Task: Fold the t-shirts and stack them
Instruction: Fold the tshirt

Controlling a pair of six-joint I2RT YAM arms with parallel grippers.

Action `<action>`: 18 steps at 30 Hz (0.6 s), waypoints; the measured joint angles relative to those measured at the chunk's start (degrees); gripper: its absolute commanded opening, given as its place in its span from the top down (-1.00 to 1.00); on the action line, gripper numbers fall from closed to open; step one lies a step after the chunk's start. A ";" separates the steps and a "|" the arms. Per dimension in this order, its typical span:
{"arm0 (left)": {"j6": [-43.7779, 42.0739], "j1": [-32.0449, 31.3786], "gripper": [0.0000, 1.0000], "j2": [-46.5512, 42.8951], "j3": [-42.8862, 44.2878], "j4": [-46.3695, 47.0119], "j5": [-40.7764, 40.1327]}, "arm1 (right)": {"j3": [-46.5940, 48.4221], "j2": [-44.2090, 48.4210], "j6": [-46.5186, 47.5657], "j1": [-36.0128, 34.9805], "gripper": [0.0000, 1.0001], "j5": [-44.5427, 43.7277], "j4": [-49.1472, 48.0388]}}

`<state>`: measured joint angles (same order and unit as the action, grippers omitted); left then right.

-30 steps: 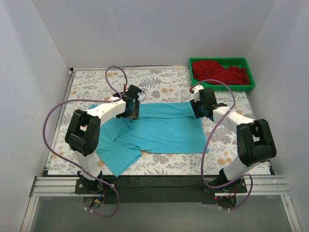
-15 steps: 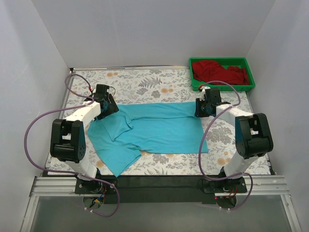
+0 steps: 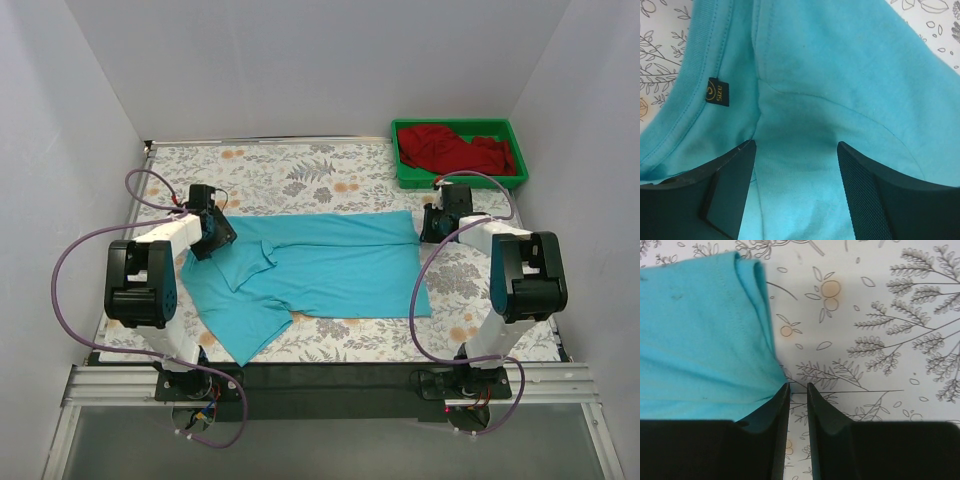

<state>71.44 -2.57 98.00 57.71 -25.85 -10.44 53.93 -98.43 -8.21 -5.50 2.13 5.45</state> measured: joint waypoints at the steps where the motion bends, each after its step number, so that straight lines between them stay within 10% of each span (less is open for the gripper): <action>1: 0.15 0.24 -0.25 0.00 0.00 -0.02 0.00 | 0.00 0.00 -0.20 0.42 0.54 -0.22 0.00; 11: -0.70 1.33 -0.37 -0.74 2.89 -1.22 2.45 | 2.32 0.68 -0.28 0.55 0.48 3.61 1.44; 18: -1.14 1.40 -0.08 -0.79 8.83 0.48 1.11 | 8.50 -0.44 -2.56 -1.14 0.48 8.26 -1.46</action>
<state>70.30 -1.17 97.21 66.54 -25.36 -9.32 62.43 -98.87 -10.76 -6.63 10.39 3.99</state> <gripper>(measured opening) 0.577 0.260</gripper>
